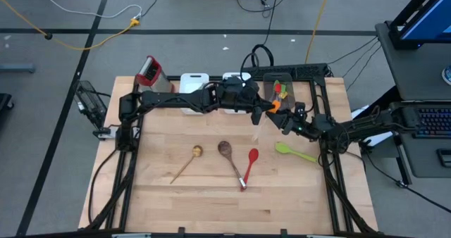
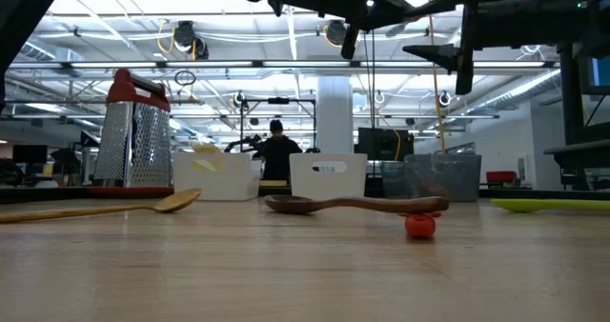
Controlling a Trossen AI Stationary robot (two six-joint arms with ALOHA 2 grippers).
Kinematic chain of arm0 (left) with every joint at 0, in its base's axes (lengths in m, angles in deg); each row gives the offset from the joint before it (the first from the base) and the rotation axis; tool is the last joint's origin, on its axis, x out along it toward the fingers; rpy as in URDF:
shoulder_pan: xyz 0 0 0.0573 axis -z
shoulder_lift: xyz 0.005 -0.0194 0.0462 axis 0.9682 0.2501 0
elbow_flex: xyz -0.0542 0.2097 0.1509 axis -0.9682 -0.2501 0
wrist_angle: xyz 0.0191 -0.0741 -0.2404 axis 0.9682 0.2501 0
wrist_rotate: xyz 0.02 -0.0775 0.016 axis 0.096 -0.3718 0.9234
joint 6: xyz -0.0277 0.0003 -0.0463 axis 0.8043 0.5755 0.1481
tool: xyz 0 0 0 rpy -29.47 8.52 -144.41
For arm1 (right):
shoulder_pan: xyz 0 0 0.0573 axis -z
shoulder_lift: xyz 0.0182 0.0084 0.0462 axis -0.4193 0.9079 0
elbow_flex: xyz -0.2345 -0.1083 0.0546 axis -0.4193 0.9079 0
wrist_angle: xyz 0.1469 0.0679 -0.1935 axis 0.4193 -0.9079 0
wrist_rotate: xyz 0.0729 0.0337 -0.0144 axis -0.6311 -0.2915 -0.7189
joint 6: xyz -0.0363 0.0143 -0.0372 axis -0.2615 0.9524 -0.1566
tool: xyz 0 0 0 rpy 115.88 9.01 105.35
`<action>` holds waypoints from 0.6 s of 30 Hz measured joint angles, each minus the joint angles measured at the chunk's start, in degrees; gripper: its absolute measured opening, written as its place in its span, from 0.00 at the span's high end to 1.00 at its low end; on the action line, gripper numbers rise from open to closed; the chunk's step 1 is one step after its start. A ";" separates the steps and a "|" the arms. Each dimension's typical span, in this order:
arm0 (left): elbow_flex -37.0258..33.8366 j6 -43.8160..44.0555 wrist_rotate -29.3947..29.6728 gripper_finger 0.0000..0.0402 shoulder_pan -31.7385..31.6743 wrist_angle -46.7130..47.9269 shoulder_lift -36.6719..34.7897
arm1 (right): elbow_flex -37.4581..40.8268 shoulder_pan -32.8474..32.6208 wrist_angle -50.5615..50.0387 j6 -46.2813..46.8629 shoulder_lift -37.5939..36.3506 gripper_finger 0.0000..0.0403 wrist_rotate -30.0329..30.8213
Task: Pick & Place Kitchen Items
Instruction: Put the orange spatula into the black bin
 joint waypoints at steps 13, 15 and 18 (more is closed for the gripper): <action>-0.02 0.02 -0.28 1.00 -0.07 0.77 0.02 | -0.07 0.59 0.66 -2.34 -0.04 0.92 -0.33; -0.02 0.04 -0.30 1.00 -0.07 0.79 0.02 | -0.07 0.59 0.64 -2.88 -0.04 0.95 -0.27; -0.02 0.02 -0.38 1.00 -0.07 0.79 0.02 | -0.07 0.59 0.61 -2.78 -0.04 0.95 -0.19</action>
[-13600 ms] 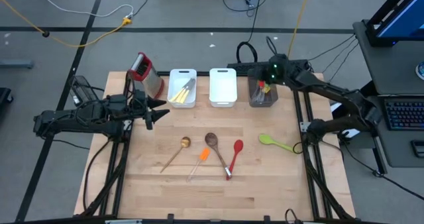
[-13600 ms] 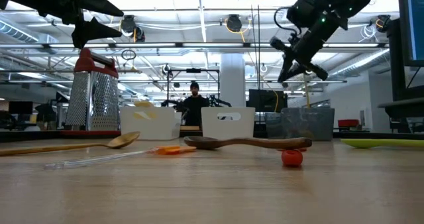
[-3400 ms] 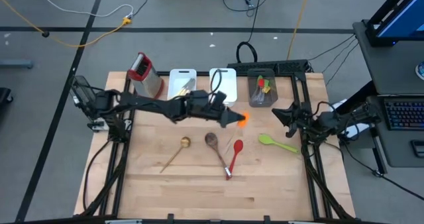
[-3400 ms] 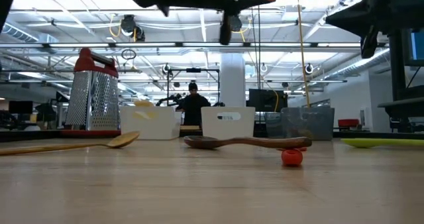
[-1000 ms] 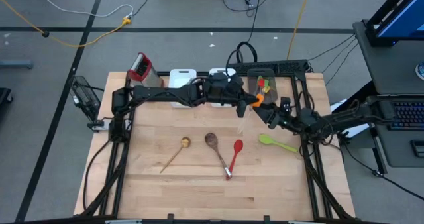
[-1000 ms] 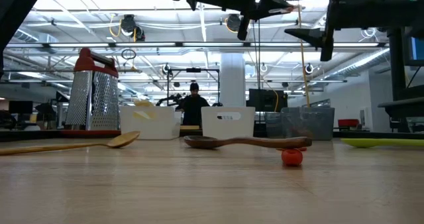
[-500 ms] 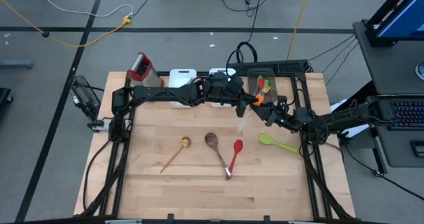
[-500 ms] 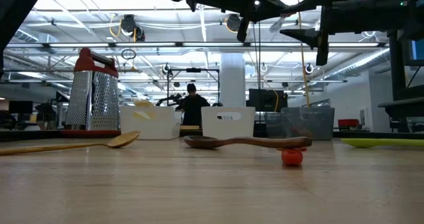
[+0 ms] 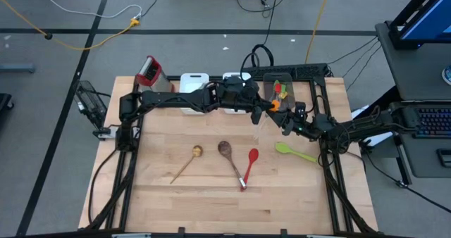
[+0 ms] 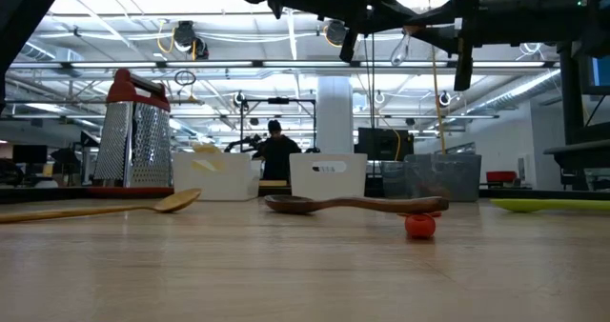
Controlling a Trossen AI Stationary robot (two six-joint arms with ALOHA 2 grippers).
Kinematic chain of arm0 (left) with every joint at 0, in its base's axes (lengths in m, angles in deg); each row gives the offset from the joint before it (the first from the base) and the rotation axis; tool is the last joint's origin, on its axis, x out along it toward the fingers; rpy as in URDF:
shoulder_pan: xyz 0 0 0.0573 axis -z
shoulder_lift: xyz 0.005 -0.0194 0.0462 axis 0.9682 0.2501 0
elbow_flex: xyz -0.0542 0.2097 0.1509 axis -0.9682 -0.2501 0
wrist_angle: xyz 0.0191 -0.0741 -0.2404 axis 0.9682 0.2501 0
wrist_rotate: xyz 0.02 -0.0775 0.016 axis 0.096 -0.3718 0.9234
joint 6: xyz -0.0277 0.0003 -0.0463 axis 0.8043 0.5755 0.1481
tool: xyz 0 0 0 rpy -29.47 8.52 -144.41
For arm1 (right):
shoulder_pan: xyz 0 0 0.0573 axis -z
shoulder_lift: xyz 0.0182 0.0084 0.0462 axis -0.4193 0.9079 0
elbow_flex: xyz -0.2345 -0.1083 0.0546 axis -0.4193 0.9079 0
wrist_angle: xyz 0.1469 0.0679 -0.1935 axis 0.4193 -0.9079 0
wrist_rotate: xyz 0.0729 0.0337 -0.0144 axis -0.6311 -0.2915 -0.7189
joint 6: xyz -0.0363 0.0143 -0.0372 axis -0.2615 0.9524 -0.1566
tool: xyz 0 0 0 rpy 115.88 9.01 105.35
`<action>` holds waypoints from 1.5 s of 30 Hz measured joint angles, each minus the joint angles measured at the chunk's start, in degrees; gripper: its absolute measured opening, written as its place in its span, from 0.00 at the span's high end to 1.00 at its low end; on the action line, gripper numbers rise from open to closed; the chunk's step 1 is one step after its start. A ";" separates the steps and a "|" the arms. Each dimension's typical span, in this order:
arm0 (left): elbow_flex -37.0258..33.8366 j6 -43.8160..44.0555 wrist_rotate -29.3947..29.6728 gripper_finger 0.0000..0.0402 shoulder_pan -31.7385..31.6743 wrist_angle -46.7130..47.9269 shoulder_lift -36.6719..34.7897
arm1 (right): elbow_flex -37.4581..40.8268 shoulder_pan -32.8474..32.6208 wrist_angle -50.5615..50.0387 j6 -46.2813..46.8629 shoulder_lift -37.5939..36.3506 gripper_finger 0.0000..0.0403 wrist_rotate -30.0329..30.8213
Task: Pick & Place Kitchen Items
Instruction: Put the orange spatula into the black bin
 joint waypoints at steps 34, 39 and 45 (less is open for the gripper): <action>0.00 -3.75 -16.01 0.28 -11.35 18.56 -0.09 | 0.11 26.40 -14.62 25.71 -2.80 0.95 -10.82; 0.00 -6.28 -14.26 0.27 -12.44 22.23 -0.09 | 0.11 39.34 -14.86 34.30 -2.84 0.95 -23.57; 0.00 -11.62 -14.18 0.29 -14.34 22.44 -0.09 | 0.11 52.53 -21.32 42.76 -1.80 0.95 -40.13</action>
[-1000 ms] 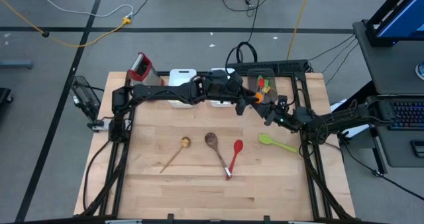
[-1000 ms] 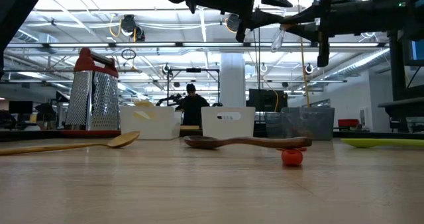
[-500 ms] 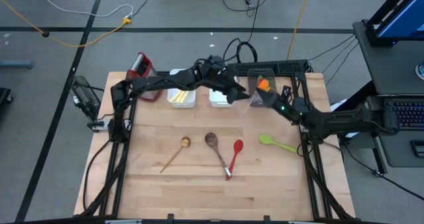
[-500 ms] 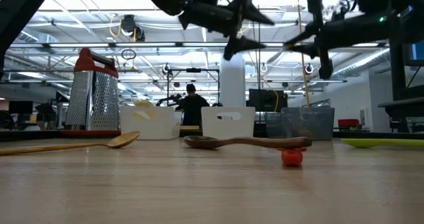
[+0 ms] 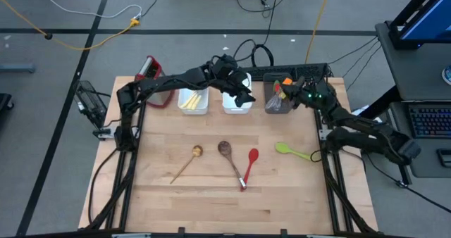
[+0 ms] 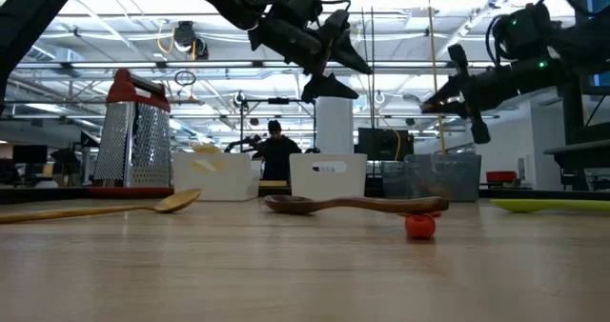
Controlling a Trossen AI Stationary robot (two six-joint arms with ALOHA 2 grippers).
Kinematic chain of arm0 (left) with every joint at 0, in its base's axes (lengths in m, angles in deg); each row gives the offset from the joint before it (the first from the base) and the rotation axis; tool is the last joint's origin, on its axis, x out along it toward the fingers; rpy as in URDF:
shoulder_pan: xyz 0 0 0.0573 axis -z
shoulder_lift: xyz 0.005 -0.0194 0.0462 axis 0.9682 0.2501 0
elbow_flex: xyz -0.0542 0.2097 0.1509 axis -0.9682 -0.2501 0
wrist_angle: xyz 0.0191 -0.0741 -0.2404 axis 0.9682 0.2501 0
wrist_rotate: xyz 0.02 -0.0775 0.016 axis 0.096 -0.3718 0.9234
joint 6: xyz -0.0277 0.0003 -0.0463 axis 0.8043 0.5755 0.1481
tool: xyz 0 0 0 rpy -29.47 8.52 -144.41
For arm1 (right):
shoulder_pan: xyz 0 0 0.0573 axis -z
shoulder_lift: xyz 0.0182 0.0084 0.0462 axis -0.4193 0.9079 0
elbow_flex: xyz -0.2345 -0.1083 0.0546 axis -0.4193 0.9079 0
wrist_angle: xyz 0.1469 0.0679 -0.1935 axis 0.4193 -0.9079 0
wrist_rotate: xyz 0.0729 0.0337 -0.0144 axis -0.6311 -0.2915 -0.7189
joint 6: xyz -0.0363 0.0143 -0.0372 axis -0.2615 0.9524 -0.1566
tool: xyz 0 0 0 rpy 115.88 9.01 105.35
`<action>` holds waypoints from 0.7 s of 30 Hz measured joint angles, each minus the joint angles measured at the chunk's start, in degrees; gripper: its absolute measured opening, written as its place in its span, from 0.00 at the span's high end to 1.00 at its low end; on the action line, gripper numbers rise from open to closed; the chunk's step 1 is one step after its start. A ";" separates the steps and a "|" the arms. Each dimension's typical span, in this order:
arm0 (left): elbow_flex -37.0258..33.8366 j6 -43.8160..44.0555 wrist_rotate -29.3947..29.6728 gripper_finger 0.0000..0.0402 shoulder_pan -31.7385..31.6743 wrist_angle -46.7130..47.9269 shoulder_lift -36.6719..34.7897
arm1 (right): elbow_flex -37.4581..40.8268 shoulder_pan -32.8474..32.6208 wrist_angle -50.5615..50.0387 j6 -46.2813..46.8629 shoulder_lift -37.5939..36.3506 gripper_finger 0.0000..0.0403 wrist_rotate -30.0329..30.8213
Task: Pick & Place Kitchen Items
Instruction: Put the orange spatula into the black bin
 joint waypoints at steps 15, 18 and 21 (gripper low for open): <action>-0.19 -8.33 -9.53 0.29 -7.79 0.09 -0.66 | -6.69 7.10 -12.06 -6.40 4.10 0.95 -4.21; -1.74 -8.09 -9.73 0.29 -8.22 -1.72 -2.68 | -13.05 6.97 -20.13 -12.69 5.98 0.95 -4.17; -5.39 -7.88 -9.90 0.29 -8.75 -3.65 -6.62 | -19.61 7.03 -30.80 -19.97 8.26 0.95 -3.94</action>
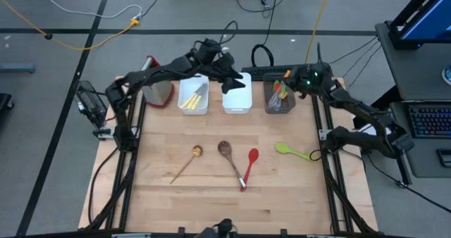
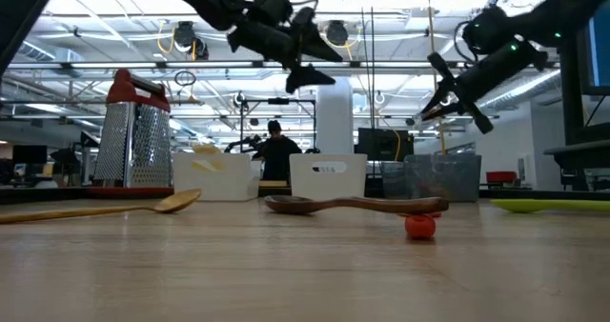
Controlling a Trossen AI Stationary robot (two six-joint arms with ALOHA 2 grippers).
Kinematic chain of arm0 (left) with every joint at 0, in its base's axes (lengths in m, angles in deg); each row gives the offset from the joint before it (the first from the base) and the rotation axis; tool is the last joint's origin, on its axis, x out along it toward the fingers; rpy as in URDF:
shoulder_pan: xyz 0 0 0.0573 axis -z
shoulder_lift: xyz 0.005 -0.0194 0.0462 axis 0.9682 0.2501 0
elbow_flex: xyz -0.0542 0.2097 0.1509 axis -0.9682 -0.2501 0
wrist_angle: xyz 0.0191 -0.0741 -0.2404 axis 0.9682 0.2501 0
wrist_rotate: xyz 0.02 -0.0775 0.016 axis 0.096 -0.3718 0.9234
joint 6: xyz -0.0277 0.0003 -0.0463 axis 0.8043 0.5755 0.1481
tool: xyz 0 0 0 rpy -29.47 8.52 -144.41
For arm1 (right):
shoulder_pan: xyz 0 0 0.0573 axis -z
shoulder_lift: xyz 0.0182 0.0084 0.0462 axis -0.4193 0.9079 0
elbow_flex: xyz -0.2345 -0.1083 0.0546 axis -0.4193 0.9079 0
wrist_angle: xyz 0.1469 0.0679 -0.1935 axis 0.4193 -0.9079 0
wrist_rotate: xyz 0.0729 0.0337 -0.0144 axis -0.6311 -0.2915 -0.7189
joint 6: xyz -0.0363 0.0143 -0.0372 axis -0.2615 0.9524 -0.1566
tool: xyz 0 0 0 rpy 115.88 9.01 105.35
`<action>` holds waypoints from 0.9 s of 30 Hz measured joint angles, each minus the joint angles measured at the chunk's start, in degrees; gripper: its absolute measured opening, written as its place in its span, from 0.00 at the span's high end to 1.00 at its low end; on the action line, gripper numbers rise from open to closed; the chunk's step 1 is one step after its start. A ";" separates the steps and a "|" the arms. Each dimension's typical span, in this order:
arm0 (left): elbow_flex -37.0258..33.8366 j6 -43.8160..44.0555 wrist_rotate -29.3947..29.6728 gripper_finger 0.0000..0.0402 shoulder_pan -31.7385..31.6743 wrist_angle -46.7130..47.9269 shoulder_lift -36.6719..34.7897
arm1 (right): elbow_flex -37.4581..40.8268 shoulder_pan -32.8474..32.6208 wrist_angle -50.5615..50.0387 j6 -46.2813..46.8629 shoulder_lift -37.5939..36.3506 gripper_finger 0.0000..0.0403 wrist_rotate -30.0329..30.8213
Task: Pick & Place Kitchen Items
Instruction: Put the orange spatula into the black bin
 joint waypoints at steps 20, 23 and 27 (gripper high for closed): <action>-25.48 3.48 1.13 0.29 -6.16 -13.27 -20.44 | -8.74 -0.76 -11.31 -4.34 13.82 0.92 2.70; -25.48 2.85 1.14 0.29 -6.38 -13.22 -20.44 | -8.74 -0.78 -11.42 -4.05 14.53 0.88 2.65; -25.48 2.06 1.16 0.29 -6.42 -13.20 -20.44 | -8.74 -0.77 -11.92 -4.14 14.63 0.86 2.53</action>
